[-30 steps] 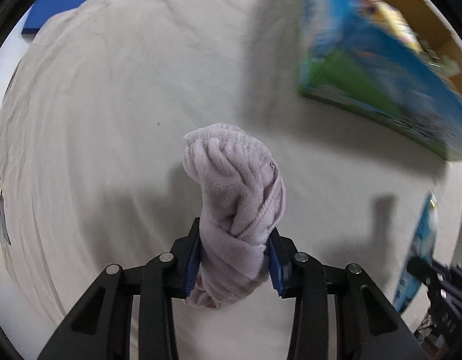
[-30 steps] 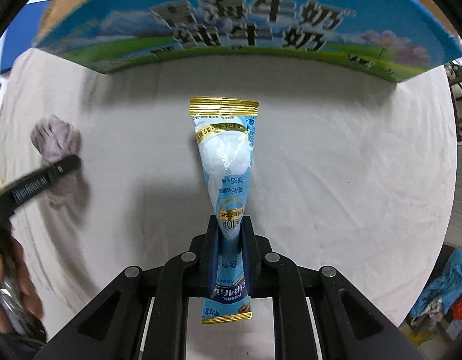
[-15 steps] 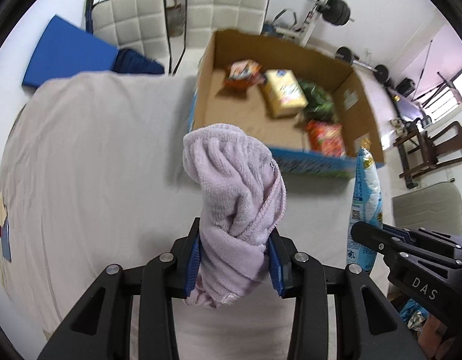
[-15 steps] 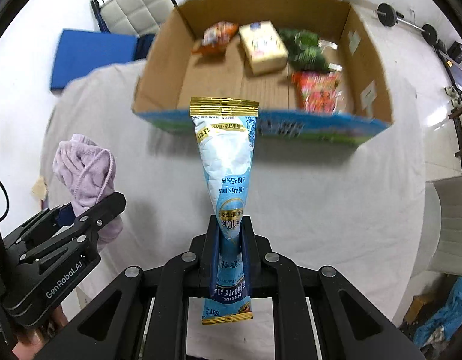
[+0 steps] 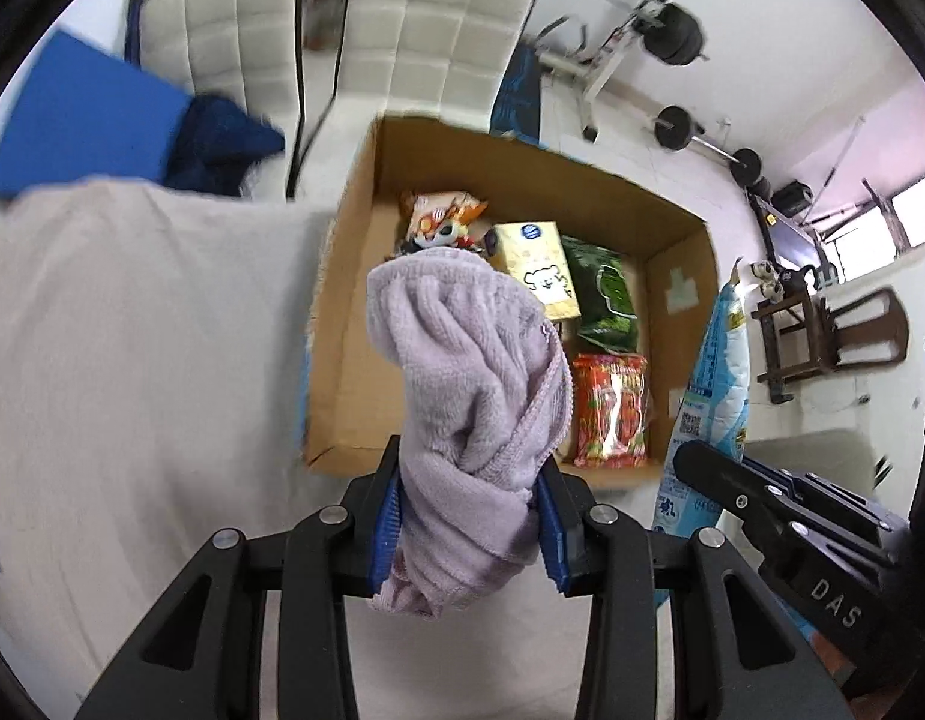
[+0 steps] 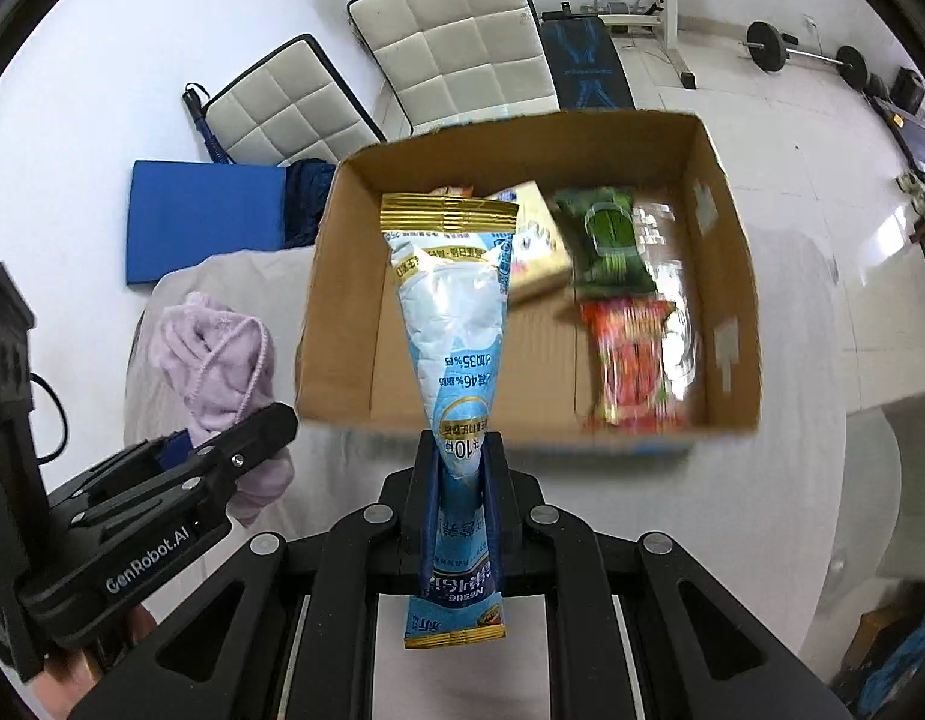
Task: Organize soft objects
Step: 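Lower the cloth with the left tool into the box while the right tool places the blue tube in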
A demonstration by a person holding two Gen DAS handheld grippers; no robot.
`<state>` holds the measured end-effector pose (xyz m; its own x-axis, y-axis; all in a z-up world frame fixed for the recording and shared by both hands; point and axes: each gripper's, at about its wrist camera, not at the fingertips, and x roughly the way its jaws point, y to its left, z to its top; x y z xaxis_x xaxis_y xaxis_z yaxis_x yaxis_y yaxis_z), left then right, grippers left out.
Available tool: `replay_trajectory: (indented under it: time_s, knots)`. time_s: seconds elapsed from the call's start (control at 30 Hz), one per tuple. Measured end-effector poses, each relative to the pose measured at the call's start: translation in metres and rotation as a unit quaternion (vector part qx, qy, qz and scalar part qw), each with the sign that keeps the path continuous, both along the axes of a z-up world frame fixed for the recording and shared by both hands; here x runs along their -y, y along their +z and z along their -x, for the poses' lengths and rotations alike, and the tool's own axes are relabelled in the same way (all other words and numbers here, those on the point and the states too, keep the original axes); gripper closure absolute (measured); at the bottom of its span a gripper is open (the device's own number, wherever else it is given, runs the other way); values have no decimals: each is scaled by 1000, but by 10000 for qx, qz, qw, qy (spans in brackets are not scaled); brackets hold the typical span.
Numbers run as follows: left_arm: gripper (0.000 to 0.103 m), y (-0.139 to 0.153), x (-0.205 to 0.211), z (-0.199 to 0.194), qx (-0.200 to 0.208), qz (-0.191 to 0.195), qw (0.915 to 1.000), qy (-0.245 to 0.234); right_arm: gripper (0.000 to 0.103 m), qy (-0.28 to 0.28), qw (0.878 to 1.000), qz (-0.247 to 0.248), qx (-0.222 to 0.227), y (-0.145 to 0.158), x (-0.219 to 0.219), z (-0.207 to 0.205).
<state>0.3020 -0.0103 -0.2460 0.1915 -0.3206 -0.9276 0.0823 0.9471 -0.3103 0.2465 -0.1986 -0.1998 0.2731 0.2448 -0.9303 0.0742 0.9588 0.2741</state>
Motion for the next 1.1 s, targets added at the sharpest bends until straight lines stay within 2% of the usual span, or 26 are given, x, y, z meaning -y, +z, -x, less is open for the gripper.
replay_trajectory:
  time_s: [0.1, 0.23, 0.43, 0.57, 0.73, 0.87, 1.0, 1.1]
  knots:
    - [68, -24, 3, -28, -344, 13, 9993, 135, 89, 218, 9995, 203, -99, -13, -3, -39]
    - [67, -51, 11, -46, -687, -41, 9975, 149, 89, 589, 9966, 488, -304, -39, -10, -84]
    - [66, -89, 20, -58, -1167, -245, 9928, 109, 89, 1020, 9895, 650, -792, -91, -17, -121]
    - [66, -104, 21, -57, -1272, -351, 9912, 128, 89, 1253, 9844, 635, -1055, -121, -22, -129]
    - [65, -113, 16, -56, -1417, -369, 9888, 299, 88, 1482, 9788, 634, -1264, -145, -24, -136]
    - [64, -118, 16, -55, -1529, -287, 9871, 382, 87, 1571, 9747, 657, -1447, -157, -25, -141]
    - [59, -117, 16, -51, -1466, -385, 9877, 385, 85, 1616, 9732, 721, -1470, -160, -26, -141]
    - [58, -112, 16, -50, -1385, -485, 9884, 380, 76, 1578, 9739, 752, -1446, -160, -23, -138]
